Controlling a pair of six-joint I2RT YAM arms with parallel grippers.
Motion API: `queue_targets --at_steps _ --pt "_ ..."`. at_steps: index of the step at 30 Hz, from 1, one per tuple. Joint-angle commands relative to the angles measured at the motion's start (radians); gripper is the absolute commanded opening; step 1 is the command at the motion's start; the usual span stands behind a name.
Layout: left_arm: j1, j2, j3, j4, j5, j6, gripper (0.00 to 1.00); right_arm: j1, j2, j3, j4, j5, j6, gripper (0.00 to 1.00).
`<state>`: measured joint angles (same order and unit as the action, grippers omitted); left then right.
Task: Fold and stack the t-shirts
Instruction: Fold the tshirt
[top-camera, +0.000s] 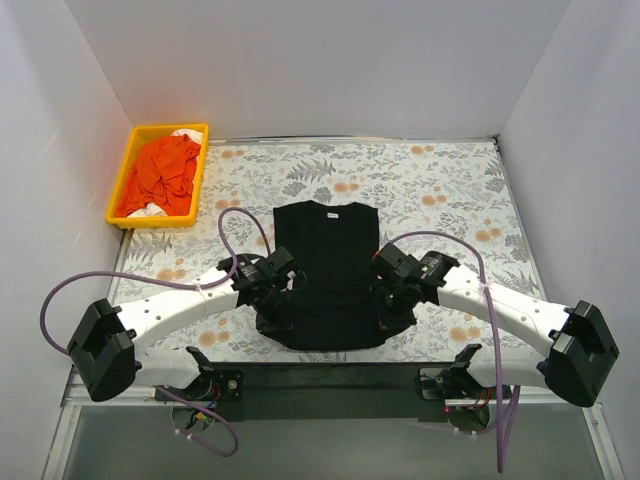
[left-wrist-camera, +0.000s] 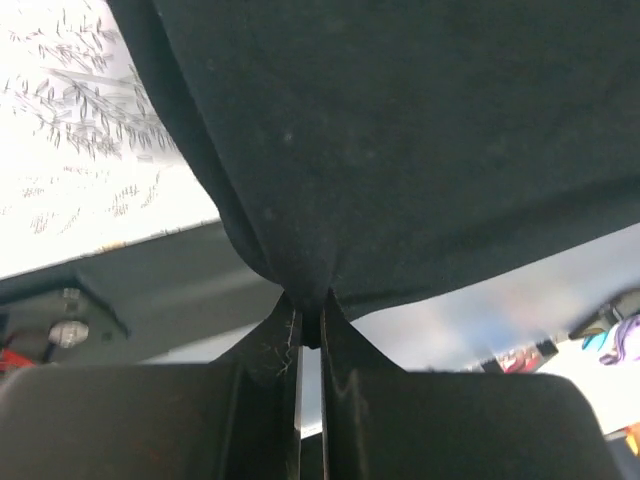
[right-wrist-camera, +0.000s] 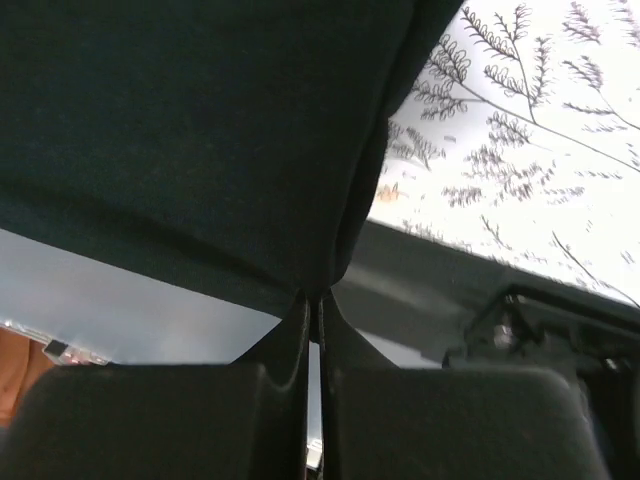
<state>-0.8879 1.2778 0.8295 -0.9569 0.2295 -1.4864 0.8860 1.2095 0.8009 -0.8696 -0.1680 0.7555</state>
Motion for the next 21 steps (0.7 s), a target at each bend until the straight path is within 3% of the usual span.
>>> queue_targets --at_steps 1,6,10,16,21 --pt "0.007 -0.014 0.088 -0.207 0.039 0.069 0.00 -0.007 0.002 0.130 -0.245 0.040 -0.082 0.01" --pt "0.154 0.048 0.232 -0.177 -0.007 0.138 0.00 -0.079 0.087 0.418 -0.293 0.231 -0.143 0.01" --pt "0.297 0.087 0.339 -0.111 -0.068 0.193 0.00 -0.192 0.169 0.564 -0.290 0.243 -0.246 0.01" --pt "0.352 0.242 0.500 -0.063 -0.102 0.278 0.00 -0.275 0.332 0.760 -0.287 0.252 -0.361 0.01" --pt "0.391 0.340 0.539 0.000 -0.101 0.287 0.00 -0.323 0.433 0.877 -0.281 0.249 -0.427 0.01"
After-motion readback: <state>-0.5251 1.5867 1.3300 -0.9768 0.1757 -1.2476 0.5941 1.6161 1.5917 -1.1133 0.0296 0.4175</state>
